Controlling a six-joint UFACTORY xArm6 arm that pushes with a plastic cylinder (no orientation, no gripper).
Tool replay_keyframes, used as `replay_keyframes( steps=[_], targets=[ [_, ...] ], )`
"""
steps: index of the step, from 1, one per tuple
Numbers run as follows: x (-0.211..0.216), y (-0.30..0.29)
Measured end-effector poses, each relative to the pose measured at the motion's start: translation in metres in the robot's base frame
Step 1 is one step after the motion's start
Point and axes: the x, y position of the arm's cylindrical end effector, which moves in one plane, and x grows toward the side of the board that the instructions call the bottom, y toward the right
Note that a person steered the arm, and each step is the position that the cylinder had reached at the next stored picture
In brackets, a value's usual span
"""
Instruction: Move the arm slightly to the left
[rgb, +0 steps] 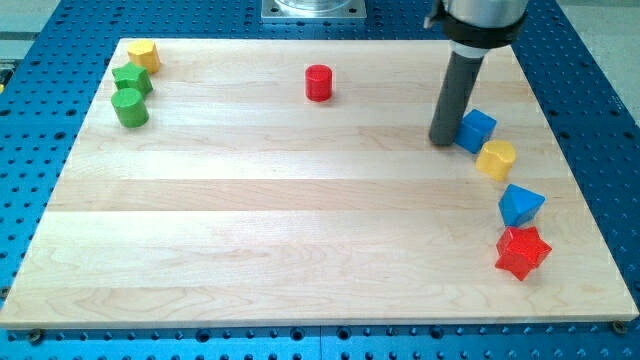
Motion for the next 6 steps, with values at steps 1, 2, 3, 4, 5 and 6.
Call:
replay_keyframes(
  steps=[1, 2, 3, 4, 5, 6],
  targets=[
    [-0.001, 0.007],
    [-0.027, -0.021],
    [-0.056, -0.031],
    [-0.065, -0.041],
    [-0.065, -0.060],
    [-0.065, -0.071]
  ],
)
